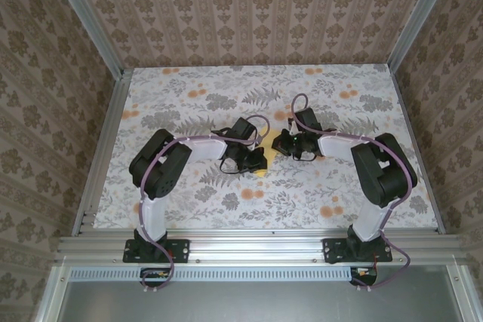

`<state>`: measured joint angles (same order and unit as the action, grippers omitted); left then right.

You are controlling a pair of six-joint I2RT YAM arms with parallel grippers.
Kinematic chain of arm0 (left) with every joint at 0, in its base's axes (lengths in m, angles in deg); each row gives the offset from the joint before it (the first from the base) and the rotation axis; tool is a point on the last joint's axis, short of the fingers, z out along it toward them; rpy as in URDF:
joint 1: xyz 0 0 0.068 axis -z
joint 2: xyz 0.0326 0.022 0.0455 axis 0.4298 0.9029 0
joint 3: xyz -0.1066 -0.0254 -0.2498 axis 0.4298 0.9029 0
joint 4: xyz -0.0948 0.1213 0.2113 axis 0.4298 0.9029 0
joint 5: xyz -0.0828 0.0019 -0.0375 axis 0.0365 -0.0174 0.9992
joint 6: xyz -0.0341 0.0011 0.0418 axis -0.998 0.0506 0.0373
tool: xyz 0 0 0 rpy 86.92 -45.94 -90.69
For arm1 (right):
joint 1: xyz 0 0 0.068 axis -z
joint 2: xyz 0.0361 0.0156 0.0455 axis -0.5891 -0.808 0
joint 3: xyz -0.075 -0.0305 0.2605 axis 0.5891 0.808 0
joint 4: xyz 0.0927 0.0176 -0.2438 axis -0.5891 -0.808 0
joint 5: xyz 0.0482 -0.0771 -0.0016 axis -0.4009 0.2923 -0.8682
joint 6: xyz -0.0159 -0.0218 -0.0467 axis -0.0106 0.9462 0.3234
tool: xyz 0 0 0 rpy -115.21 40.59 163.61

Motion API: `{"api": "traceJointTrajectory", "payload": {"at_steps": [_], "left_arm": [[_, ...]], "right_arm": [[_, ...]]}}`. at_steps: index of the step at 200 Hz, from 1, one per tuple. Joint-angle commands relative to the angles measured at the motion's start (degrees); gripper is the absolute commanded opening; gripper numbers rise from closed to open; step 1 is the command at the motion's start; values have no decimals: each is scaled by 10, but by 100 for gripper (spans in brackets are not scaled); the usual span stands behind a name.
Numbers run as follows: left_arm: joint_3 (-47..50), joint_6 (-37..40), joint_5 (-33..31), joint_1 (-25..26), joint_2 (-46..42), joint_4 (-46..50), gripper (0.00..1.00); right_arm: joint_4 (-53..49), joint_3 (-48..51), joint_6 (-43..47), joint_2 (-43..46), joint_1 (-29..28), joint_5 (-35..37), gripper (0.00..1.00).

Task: Fold a paper plane with a square sheet of paper (pick it up from the middle)
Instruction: First fold in half a square sheet of paper at the center of the table.

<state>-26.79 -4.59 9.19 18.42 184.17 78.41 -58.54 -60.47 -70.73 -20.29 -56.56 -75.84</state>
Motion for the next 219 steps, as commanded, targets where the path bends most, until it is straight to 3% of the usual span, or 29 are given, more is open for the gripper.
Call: {"api": "traceJointTrajectory", "payload": {"at_steps": [1, 65, 143, 219], "left_arm": [[12, 13, -32, 7, 24, 85, 3], [17, 12, -37, 8, 20, 89, 3], [39, 41, -32, 7, 10, 110, 3], [63, 49, -28, 8, 2, 123, 3]], "right_arm": [[7, 13, -1, -12, -11, -35, 2], [43, 44, -28, -35, -23, -38, 0], [-1, 9, 17, -80, 39, -9, 0], [51, -3, -15, -115, 80, -8, 0]]}}
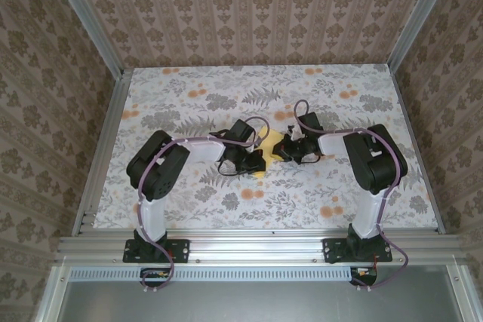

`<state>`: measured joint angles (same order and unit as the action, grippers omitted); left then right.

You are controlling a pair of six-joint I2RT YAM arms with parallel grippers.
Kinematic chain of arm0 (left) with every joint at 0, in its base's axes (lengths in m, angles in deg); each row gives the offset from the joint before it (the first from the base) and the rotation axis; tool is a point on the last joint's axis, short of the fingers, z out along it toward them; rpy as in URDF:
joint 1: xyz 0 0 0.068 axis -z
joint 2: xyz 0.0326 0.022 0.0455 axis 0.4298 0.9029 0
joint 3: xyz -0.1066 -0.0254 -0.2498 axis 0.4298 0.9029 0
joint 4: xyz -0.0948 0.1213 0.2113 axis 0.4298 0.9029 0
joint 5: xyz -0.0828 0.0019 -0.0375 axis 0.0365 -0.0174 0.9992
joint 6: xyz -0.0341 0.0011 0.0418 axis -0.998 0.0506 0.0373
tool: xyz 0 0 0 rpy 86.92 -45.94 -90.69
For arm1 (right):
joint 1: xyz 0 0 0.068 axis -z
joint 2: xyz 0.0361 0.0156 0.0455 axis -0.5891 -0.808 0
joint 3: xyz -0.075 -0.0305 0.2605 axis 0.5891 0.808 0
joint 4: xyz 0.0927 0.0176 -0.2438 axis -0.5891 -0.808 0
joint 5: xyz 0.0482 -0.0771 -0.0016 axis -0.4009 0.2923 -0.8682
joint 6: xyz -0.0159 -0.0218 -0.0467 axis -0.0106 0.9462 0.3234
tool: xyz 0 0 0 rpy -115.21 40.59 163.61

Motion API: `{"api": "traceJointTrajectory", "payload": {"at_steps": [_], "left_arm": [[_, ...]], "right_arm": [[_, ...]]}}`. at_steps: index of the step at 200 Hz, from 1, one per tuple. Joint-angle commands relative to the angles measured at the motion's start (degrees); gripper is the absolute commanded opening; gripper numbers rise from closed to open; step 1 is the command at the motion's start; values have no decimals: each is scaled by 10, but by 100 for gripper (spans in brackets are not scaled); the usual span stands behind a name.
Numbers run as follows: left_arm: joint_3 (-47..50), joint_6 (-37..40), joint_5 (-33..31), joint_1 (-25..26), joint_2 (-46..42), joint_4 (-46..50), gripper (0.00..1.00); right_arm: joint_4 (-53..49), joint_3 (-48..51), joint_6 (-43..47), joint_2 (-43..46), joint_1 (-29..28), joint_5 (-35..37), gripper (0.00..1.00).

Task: Fold a paper plane with a square sheet of paper (pick it up from the middle)
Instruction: First fold in half a square sheet of paper at the center of the table.

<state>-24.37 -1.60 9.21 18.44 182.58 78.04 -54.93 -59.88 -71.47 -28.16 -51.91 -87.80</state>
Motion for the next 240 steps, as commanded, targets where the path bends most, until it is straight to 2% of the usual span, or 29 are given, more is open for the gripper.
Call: {"api": "traceJointTrajectory", "payload": {"at_steps": [1, 125, 158, 207, 240], "left_arm": [[38, 19, -28, 7, 18, 126, 3], [34, 19, -30, 7, 14, 127, 3], [28, 19, -32, 7, 16, 125, 3], [17, 12, -37, 9, 19, 123, 3], [13, 6, -40, 11, 19, 120, 3]], "right_arm": [[15, -9, -8, -36, 34, 112, 0], [-33, -83, 41, -54, 81, 174, 0], [-44, -95, 73, -16, 87, 171, 1], [-50, -33, 75, 68, 48, 112, 2], [-25, 7, 38, 66, 14, 87, 2]]}}
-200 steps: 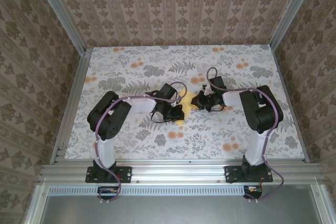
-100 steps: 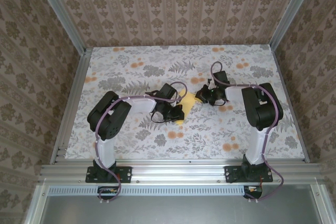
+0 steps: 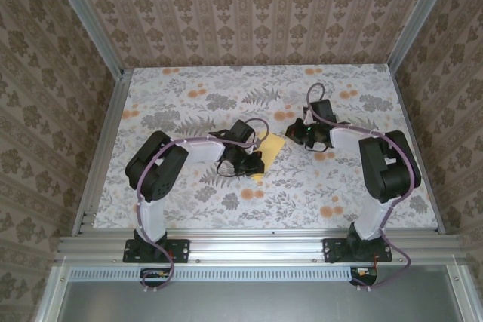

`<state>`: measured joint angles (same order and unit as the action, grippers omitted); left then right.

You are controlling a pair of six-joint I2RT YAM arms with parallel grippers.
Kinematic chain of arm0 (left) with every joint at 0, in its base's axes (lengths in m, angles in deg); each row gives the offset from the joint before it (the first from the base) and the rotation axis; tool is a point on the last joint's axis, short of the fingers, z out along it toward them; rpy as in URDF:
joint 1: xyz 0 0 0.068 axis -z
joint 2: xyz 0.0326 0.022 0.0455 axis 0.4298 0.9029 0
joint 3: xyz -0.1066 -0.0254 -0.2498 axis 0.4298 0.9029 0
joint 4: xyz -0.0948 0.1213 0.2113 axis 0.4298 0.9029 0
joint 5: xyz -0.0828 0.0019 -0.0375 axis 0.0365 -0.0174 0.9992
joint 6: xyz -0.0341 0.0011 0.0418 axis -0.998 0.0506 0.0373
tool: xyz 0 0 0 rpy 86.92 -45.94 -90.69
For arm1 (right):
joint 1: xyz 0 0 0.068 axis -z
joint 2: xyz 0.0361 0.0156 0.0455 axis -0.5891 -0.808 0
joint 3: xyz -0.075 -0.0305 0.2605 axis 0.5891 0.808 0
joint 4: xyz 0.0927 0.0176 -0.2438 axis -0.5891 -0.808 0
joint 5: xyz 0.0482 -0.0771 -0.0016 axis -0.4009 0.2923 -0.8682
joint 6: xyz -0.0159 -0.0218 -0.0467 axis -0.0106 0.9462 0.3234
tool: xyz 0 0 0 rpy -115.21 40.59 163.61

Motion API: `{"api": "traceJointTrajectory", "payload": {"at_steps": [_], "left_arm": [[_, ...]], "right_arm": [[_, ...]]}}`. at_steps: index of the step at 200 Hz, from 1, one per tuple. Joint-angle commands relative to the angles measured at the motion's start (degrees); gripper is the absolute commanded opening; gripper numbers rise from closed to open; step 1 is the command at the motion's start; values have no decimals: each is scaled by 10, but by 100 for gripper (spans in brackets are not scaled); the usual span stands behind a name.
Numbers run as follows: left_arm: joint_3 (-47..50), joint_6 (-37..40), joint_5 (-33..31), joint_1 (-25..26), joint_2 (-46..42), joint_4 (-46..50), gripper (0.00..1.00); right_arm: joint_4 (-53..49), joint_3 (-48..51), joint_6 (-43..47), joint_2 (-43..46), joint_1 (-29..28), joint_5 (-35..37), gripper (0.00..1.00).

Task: Fold a paper plane with a square sheet of paper (pick it up from the middle)
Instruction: First fold in half a square sheet of paper at the center of the table.

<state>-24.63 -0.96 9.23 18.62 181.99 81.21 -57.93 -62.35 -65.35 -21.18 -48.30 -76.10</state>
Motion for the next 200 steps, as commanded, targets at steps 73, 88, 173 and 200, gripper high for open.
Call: {"api": "traceJointTrajectory", "payload": {"at_steps": [73, 88, 173, 200], "left_arm": [[15, 3, -47, 13, 17, 98, 3], [25, 9, -47, 16, 11, 102, 3], [92, 9, -40, 30, -25, 103, 4], [110, 9, -43, 32, -35, 111, 4]], "right_arm": [[-39, 3, -26, -57, -41, 4, 2], [-70, -10, -25, -63, -42, 28, 2], [-134, -48, -27, -95, -41, 72, 1], [-136, -50, -25, -96, -42, 73, 1]]}}
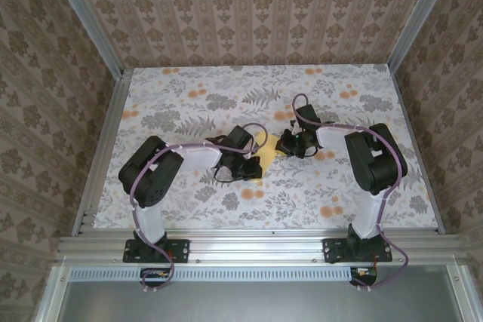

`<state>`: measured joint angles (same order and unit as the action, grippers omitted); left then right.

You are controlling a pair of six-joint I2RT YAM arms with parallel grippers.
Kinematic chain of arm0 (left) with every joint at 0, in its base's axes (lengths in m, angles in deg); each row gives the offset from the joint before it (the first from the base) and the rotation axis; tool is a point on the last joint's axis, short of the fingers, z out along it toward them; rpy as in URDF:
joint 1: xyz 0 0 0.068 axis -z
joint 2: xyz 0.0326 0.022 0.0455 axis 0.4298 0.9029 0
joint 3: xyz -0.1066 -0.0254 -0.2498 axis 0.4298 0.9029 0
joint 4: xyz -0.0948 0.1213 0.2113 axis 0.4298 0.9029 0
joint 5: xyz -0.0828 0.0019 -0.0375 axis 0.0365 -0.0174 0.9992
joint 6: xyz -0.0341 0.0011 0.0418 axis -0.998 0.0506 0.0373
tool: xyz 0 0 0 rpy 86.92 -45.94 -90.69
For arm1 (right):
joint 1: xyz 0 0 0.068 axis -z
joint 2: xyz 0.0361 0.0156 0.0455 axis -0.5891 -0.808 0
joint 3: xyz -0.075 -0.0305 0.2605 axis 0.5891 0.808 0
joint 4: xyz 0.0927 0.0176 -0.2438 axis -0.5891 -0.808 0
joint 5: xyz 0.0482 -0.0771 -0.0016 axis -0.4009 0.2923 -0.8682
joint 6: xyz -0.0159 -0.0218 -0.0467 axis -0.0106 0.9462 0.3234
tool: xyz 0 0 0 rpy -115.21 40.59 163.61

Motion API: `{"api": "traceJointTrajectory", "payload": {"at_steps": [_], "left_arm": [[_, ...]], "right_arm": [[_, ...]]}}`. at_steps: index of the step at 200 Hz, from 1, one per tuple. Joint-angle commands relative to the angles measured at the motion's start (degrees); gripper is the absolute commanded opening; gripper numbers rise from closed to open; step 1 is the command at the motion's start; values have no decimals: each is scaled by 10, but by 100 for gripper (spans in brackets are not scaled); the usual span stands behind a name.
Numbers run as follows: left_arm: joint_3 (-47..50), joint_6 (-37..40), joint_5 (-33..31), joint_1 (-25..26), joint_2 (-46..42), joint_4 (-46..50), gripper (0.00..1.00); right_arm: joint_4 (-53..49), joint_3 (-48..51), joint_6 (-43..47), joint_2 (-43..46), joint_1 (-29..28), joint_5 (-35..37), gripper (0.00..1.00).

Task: Fold a paper plane with a square sheet of paper (pick it up from the middle)
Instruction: First fold in half a square sheet of paper at the center of the table, then rotate the paper at the center of the table.

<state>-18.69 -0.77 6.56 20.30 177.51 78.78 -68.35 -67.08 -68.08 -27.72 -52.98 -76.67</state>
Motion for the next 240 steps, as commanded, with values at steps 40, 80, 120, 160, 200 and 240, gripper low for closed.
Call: {"api": "traceJointTrajectory", "payload": {"at_steps": [40, 80, 120, 160, 200, 240], "left_arm": [[45, 26, -21, 21, -18, 160, 4], [14, 18, -17, 1, -66, 148, 7], [-16, 3, -47, -53, -120, 140, 21], [-2, -13, -77, -121, -142, 132, 45], [10, -25, -74, -165, -146, 120, 61], [30, -38, -66, -181, -154, 105, 68]], "right_arm": [[-41, -12, 10, -31, 5, 79, 1], [-56, -56, 63, -16, 5, 51, 2], [-119, -140, 149, 19, -5, 22, 15], [-230, -165, 107, 44, -44, 214, 40], [-262, -186, 46, 12, -82, 290, 53], [-263, -235, 49, -47, -91, 287, 58]]}}
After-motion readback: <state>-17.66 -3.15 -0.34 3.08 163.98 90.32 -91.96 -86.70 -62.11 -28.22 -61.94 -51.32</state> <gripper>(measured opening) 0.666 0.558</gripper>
